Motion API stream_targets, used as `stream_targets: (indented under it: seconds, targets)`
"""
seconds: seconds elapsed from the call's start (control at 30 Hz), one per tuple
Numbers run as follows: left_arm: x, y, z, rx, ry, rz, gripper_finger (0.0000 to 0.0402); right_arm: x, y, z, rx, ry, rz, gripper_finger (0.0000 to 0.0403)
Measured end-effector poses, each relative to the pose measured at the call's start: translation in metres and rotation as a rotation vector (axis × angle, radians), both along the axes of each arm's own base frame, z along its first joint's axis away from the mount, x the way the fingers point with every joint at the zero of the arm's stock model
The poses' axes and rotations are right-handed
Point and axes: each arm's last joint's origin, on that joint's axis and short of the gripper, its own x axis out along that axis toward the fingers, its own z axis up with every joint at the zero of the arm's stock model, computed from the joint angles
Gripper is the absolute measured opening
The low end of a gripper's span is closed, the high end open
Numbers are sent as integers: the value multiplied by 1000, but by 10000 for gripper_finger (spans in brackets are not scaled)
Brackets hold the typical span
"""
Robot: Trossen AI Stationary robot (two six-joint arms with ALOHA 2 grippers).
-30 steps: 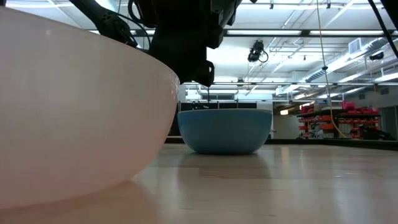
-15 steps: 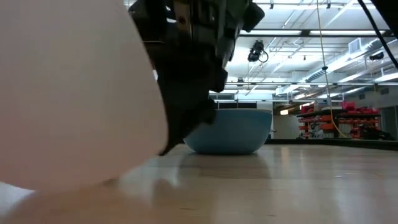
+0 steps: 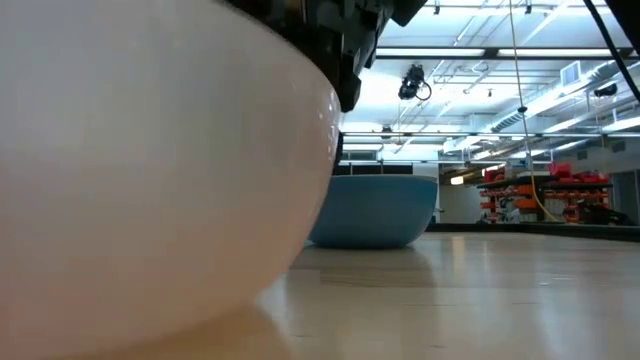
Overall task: Nest bowls inside each other
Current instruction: Stack the orange bowl on top of the gray bowl
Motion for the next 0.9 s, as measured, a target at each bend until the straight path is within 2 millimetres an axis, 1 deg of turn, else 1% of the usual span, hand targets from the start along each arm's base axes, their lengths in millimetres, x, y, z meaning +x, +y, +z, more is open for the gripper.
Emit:
stream_targets:
  seconds: [0.13,0.27,0.37,0.5,0.67,0.73,0.9]
  targets:
    - [0,0,0,-1,0,2,28,0,2,0,1,1,3,132]
    - [0,0,0,0,0,2,22,-2,1,-1,-1,15,-1,121]
    - [1,-1,0,-1,0,-2,14,-2,-1,-1,-11,23,-12,102]
    - [1,-1,0,-2,-1,-3,11,-2,-2,-2,-23,29,-19,65]
    - [1,-1,0,-2,0,-3,21,-3,-2,-2,-43,27,0,16]
    - [1,-1,0,-2,0,-3,25,-2,-2,-2,-53,15,16,9]
    - [1,-1,0,-1,0,-4,22,-2,-3,-2,-103,-1,41,9]
